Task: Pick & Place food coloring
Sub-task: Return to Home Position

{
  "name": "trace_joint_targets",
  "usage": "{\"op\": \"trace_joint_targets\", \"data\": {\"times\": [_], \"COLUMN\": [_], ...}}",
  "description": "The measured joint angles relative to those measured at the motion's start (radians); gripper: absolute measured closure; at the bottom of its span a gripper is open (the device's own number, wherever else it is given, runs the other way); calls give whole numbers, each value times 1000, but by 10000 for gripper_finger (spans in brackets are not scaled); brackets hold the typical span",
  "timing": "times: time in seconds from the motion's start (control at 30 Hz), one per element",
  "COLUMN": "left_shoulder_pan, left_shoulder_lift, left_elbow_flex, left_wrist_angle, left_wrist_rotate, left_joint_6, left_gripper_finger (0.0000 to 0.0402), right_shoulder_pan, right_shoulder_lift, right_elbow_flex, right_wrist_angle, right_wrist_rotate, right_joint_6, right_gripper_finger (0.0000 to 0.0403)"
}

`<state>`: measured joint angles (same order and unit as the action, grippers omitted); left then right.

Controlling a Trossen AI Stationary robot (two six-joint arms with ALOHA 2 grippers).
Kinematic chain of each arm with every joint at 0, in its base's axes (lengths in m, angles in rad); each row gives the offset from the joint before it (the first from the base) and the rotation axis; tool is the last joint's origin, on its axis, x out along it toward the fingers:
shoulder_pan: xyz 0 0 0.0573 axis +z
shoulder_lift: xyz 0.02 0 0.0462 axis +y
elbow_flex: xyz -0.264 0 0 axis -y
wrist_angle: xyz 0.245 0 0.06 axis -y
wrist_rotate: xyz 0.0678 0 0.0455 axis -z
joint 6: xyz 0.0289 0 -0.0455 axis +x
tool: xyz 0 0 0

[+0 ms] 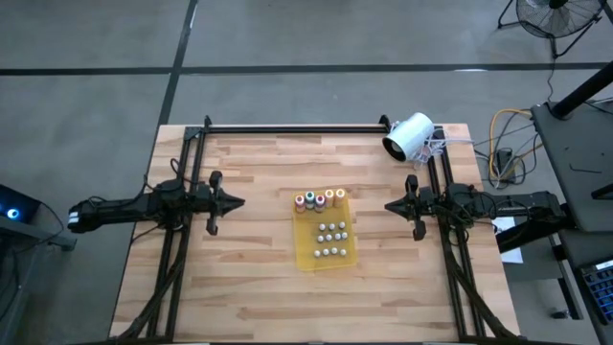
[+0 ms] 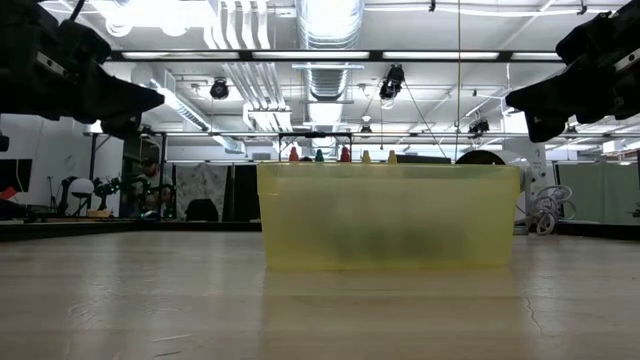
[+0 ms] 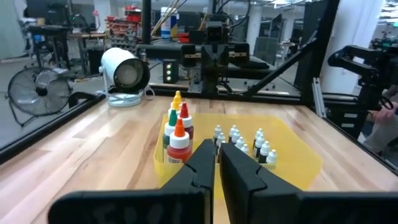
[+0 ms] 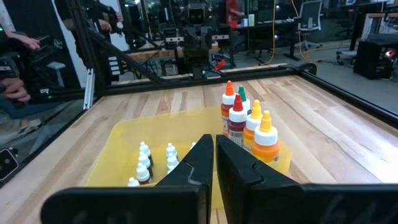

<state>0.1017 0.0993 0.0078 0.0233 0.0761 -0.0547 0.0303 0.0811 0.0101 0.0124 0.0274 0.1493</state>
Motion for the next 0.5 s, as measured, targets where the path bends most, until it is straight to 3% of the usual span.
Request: {"op": "trace_joint_targets", "data": {"times": [0.5], "left_shoulder_pan": [0], "left_shoulder_lift": [1], "left_elbow_flex": [-1], "left_wrist_angle": [3], "left_wrist_rotate": [-4], "left_joint_6": [-17], "left_gripper_finger": [402], "right_shoulder_pan": [0], "right_shoulder_lift": [0], "right_elbow_flex": [0], "right_wrist_angle": [0], "right_wrist_rotate": [0], "right_joint_6": [0], "right_gripper_finger": [390]}}
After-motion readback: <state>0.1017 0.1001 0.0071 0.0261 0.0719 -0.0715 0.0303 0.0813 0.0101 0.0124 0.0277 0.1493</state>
